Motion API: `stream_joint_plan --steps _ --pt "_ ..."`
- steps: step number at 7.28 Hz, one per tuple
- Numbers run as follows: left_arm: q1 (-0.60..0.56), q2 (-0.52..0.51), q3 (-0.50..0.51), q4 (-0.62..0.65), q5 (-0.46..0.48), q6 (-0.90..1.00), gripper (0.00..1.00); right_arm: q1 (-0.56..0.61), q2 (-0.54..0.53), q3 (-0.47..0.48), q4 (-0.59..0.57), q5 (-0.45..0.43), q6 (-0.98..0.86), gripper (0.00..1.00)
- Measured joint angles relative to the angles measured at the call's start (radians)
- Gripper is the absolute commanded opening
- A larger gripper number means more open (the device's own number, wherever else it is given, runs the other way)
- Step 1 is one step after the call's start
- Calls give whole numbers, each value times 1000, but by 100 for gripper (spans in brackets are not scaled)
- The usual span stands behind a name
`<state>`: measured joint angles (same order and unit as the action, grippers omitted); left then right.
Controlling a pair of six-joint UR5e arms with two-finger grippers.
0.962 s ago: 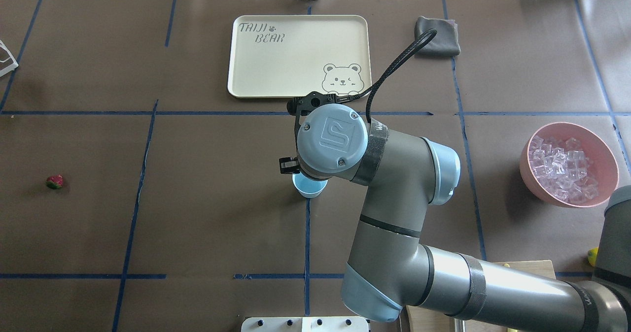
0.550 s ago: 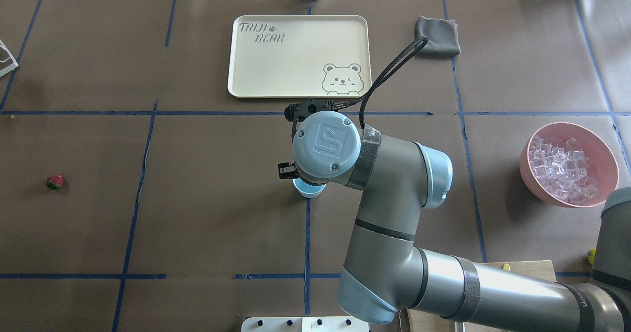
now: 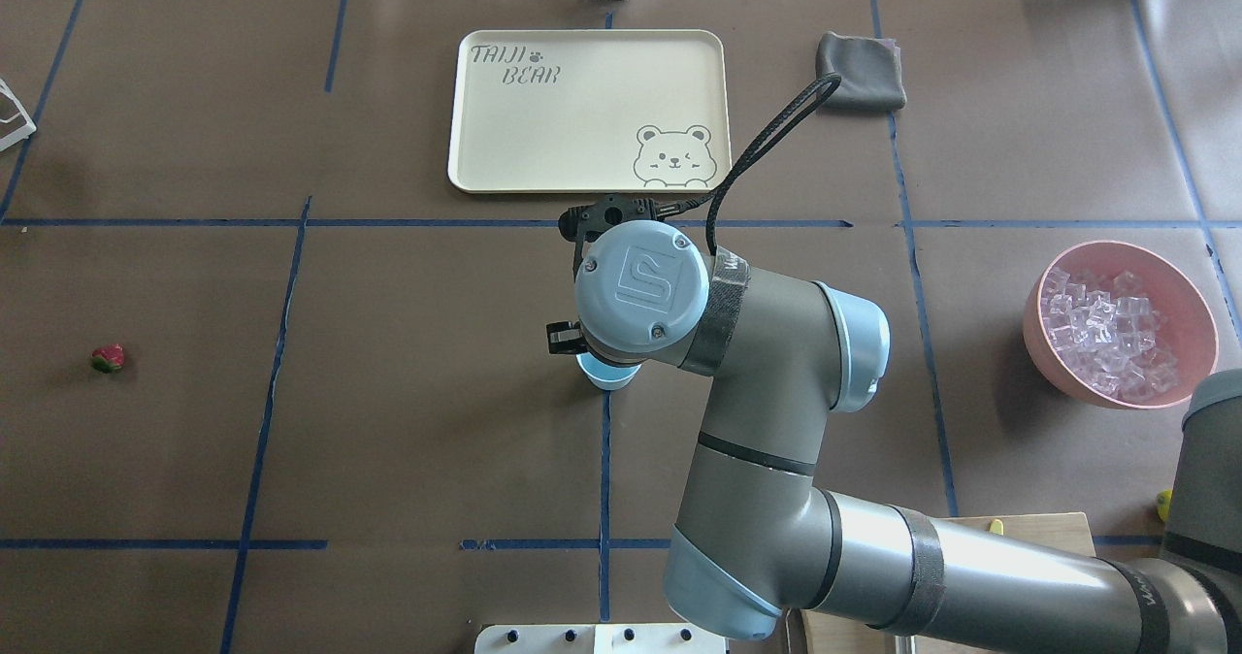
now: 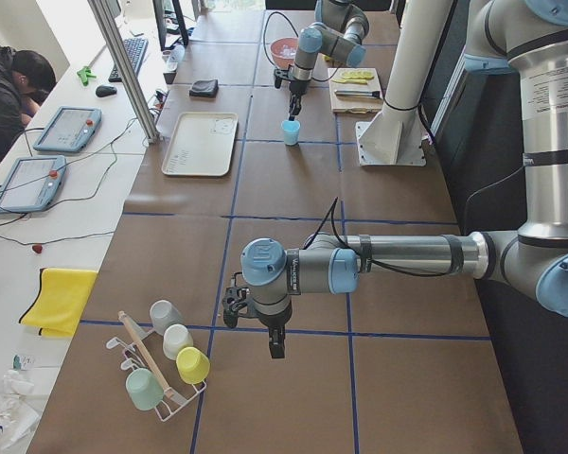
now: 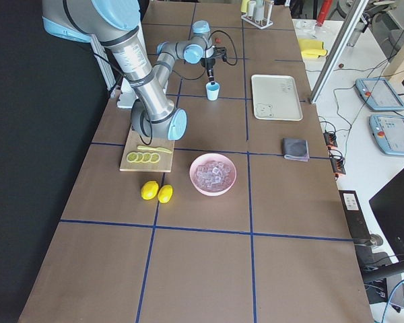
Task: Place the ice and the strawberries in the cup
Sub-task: 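Open the right gripper to drop the ice cube into the blue cup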
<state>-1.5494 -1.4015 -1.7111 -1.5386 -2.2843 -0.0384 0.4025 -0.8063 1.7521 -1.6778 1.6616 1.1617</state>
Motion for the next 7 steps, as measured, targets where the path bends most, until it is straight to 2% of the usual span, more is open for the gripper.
stream_joint_plan --steps 1,7 --pt "0 0 0 0 0 0 100 -2 -2 2 1 -2 -1 100" --pt "0 -1 0 -2 0 0 100 -8 -2 10 1 -34 -1 100"
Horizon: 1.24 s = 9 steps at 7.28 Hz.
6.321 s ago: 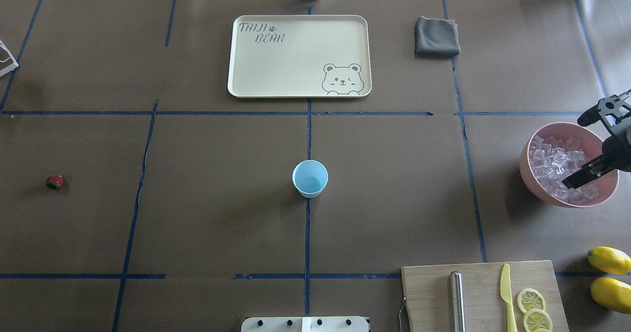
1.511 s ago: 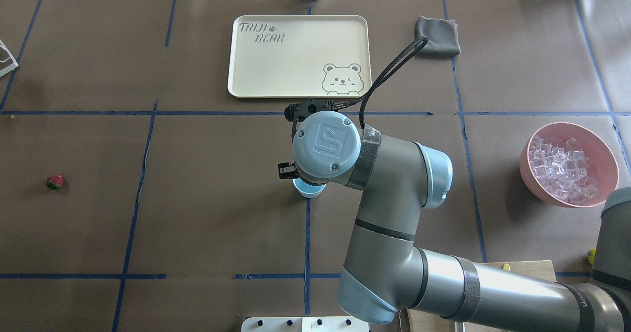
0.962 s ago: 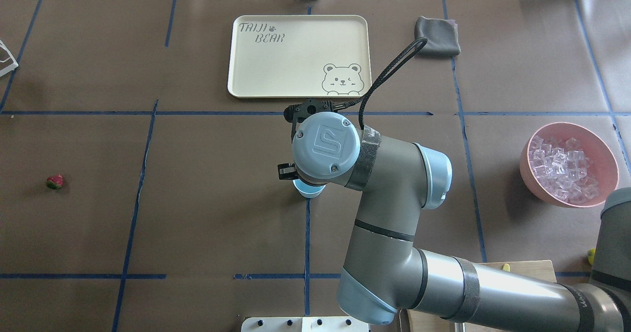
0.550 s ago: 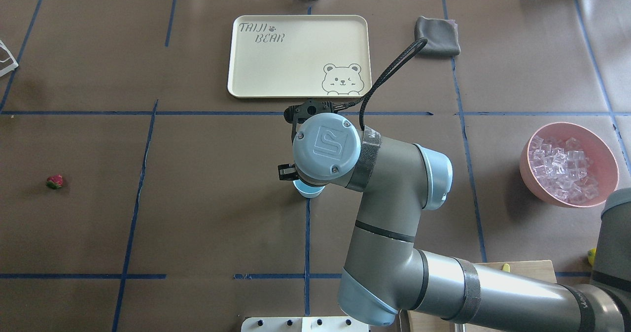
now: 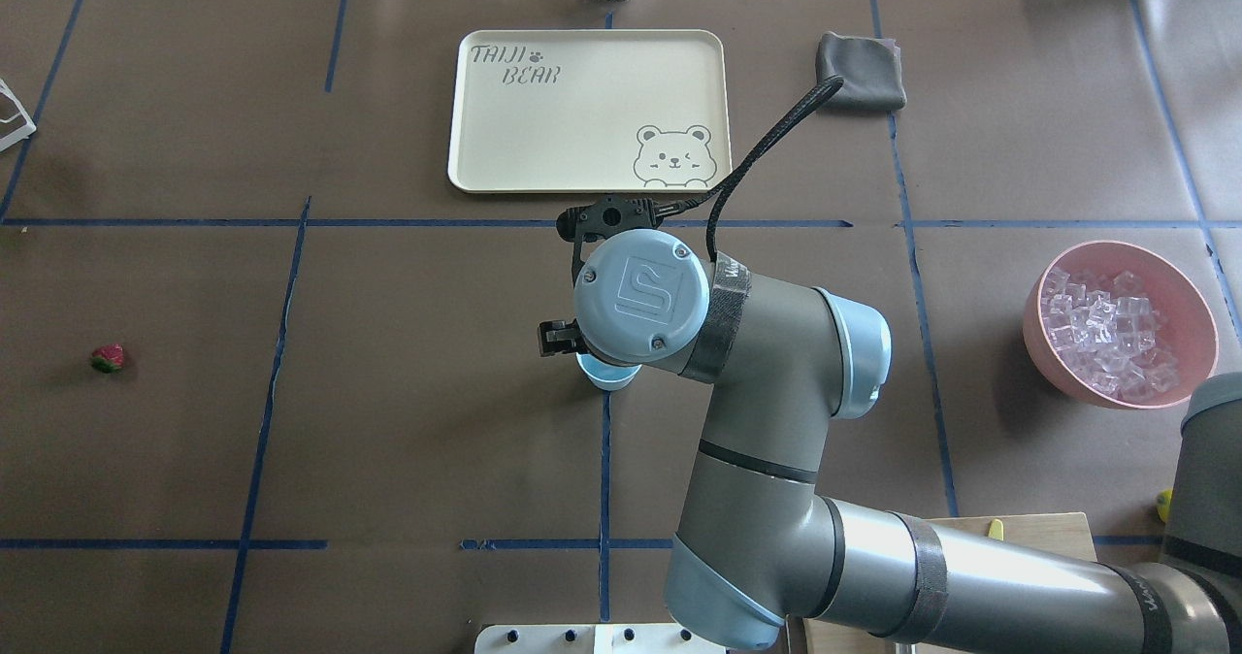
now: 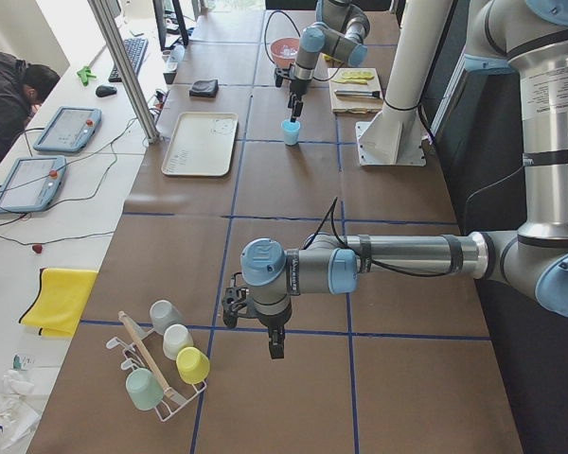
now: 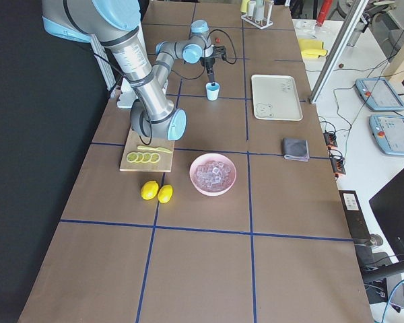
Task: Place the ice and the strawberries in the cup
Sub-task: 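Open the right gripper to drop the ice cube into the blue cup, then move the right gripper back over the pink bowl of ice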
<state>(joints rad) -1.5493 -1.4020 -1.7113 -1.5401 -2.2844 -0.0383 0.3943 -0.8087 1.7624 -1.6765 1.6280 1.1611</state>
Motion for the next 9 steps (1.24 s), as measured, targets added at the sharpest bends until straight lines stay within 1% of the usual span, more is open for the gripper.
stream_joint_plan --steps 3,4,5,6,8,9 --pt "0 0 -1 1 0 0 100 0 -3 7 -1 4 -10 100" --pt "0 0 -1 1 0 0 100 2 -12 23 -4 10 -16 99" --pt "0 0 -1 2 0 0 100 16 -38 60 -10 24 -33 99" --pt "0 0 0 2 0 0 100 52 -74 113 -34 61 -73 99" --pt "0 0 0 2 0 0 100 187 -164 265 -146 196 -239 99" --pt "0 0 0 1 -1 0 100 240 -227 334 -170 240 -329 99"
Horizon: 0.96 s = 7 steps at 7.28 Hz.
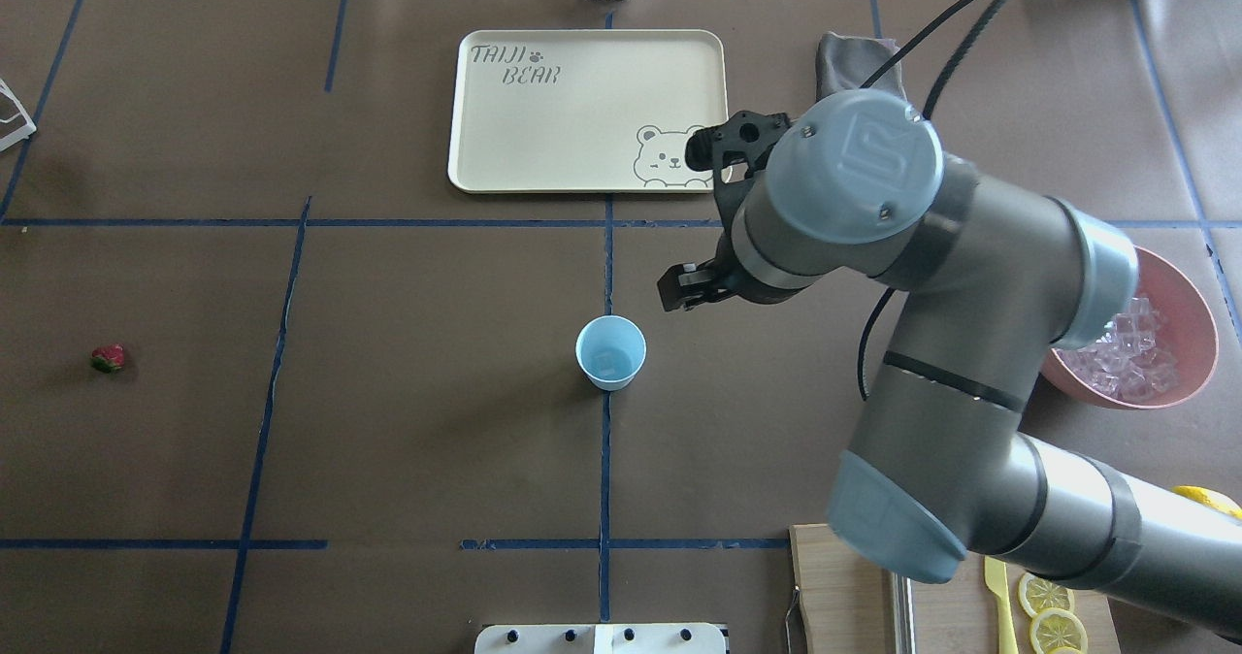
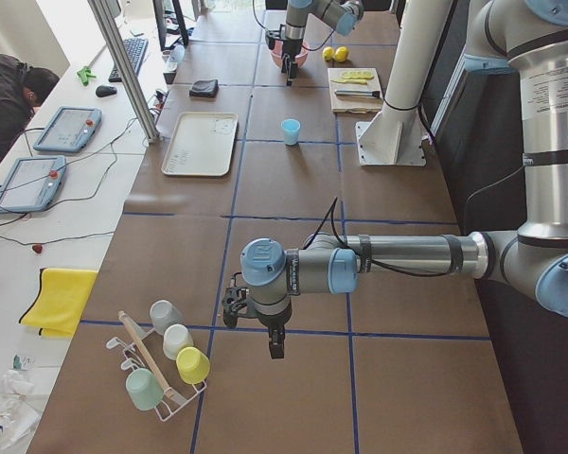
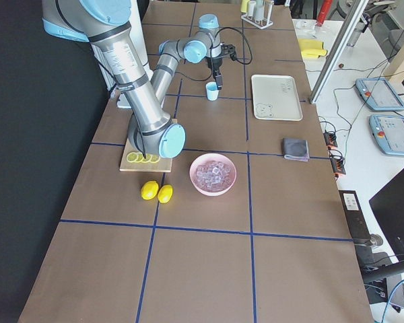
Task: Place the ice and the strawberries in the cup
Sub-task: 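Move the right gripper back over the pink bowl of ice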
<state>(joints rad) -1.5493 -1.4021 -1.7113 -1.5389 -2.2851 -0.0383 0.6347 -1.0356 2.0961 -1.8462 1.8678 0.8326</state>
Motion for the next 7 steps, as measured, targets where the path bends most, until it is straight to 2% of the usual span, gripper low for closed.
stream_joint_plan --steps 1,3,5,7 --pt "0 0 0 -1 0 0 100 49 -75 46 -6 36 -98 99" --pt "0 0 -1 -1 -1 0 100 132 -207 71 36 83 -253 99" --pt "0 0 -1 -1 -1 -1 100 187 -371 62 218 131 -324 98" --pt "0 0 -1 -1 -1 -2 100 253 -487 23 348 185 -411 98"
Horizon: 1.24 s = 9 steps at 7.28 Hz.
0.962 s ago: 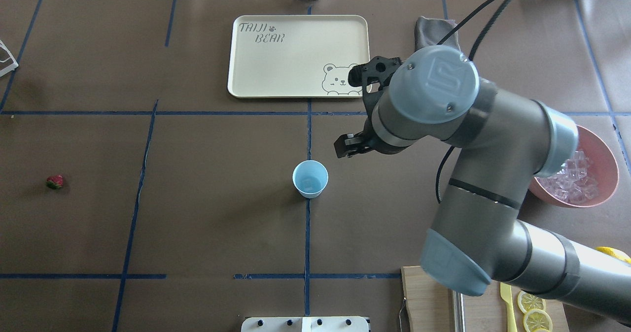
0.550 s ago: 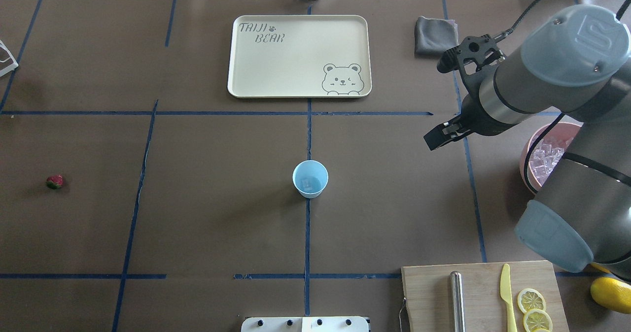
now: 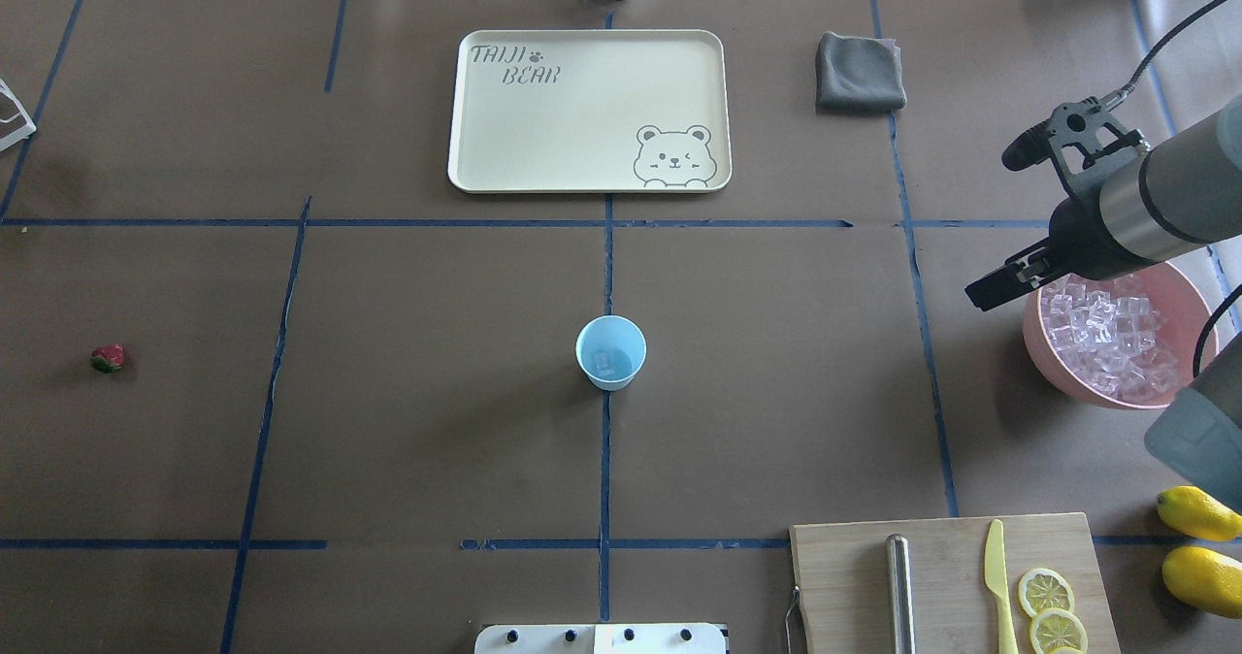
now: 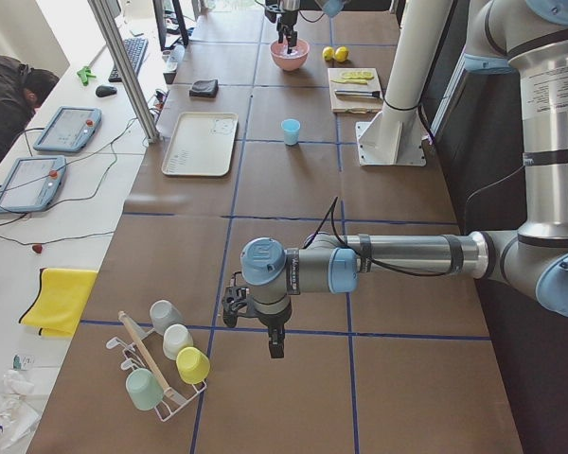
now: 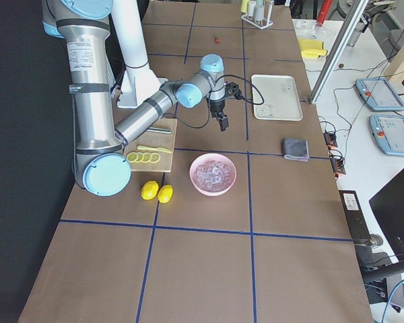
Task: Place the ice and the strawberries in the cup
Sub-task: 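Move the right gripper back over the pink bowl of ice, then lower the right gripper into the bowl and grasp another ice cube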
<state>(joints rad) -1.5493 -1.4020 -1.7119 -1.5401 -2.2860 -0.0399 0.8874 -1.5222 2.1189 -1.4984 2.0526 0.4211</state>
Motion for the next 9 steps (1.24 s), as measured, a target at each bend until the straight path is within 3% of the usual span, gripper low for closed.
stream_joint_plan --steps 6,9 --pt "0 0 -2 0 -4 0 100 144 -135 -91 51 100 -75 98" --pt "0 0 -2 0 -4 0 100 145 -141 -198 231 101 -76 97"
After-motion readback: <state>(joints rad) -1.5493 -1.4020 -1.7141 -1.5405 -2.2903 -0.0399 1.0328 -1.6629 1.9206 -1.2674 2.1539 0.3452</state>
